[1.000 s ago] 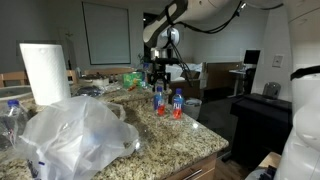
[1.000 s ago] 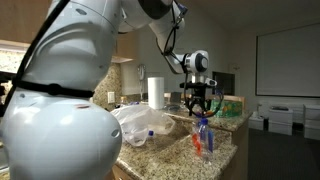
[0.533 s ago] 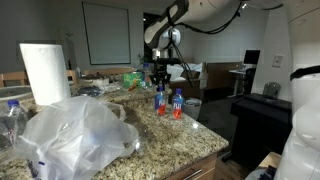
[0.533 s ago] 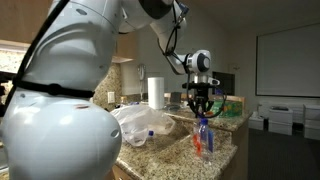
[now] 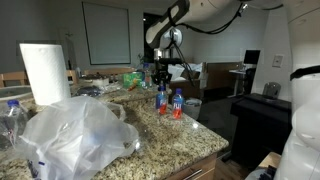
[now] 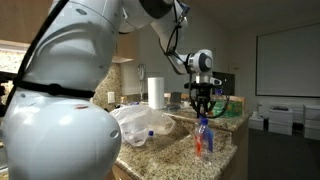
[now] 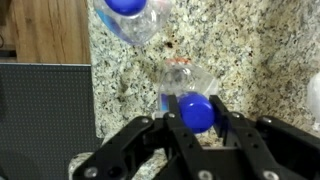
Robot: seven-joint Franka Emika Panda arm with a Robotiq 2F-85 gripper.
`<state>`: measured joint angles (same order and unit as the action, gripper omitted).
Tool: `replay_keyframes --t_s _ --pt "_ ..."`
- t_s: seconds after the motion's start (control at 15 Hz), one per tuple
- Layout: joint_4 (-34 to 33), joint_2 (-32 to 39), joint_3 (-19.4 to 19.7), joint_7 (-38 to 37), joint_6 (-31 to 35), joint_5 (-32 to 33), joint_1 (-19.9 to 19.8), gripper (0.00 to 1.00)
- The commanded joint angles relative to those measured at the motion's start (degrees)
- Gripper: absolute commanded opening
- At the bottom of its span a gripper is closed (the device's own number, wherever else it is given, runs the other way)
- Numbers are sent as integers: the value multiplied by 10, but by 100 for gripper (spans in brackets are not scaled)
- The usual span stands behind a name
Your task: Pick up the three bottles and put them in the plastic bag.
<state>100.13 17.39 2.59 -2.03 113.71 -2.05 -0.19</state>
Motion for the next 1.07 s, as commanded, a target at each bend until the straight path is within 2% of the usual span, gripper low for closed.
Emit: replay_keyframes --t_s 0.0,0.33,0.67,0.8,0.87,0.93,1.0 --pt "26 -17 -15 70 29 -24 -17 10" --pt "28 -18 -22 150 26 -25 -22 10" --pt "26 -17 -17 190 15 8 -19 11" --pt "27 -16 -15 197 18 29 -17 11" --pt "-23 -48 -23 147 -52 65 14 11" --pt "-16 -56 -24 142 -41 85 20 11" --pt "-27 -66 -30 137 -59 100 27 11"
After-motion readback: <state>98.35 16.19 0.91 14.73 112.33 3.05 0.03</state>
